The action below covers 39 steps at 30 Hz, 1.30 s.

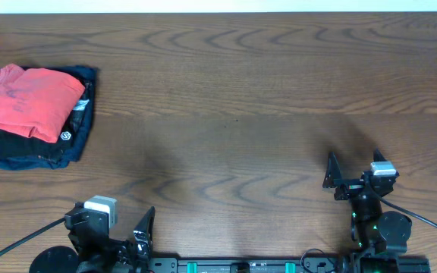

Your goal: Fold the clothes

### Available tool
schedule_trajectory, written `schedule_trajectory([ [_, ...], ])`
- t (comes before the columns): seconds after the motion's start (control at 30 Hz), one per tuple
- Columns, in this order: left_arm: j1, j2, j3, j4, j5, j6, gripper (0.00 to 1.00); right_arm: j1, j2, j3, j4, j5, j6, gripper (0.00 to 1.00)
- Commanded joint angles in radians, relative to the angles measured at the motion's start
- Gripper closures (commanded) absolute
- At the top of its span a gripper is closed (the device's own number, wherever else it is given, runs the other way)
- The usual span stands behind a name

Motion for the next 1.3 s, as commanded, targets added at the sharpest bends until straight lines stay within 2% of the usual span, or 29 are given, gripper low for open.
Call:
schedule_trajectory([
  [0.0, -0.003, -0.003, -0.002, 0.0, -0.012, 0.013, 0.02, 0.008, -0.008, -0.003, -0.001, -0.005, -0.019, 0.01],
  [0.83, -0.003, -0.003, -0.002, -0.002, -0.012, 0.014, 0.02, 0.008, -0.008, -0.003, -0.001, -0.005, -0.019, 0.01],
  [0.97, 0.012, -0.006, -0.017, -0.032, -0.058, 0.018, 0.02, 0.008, -0.008, -0.003, -0.001, -0.005, -0.019, 0.01],
  [1.07, 0.074, -0.009, -0.072, 0.024, -0.073, 0.036, 0.02, 0.008, -0.008, -0.003, -0.001, -0.005, -0.019, 0.01],
  [1.27, 0.173, -0.088, -0.341, 0.332, -0.08, 0.058, 0.02, 0.008, -0.008, -0.003, -0.001, -0.005, -0.019, 0.01],
])
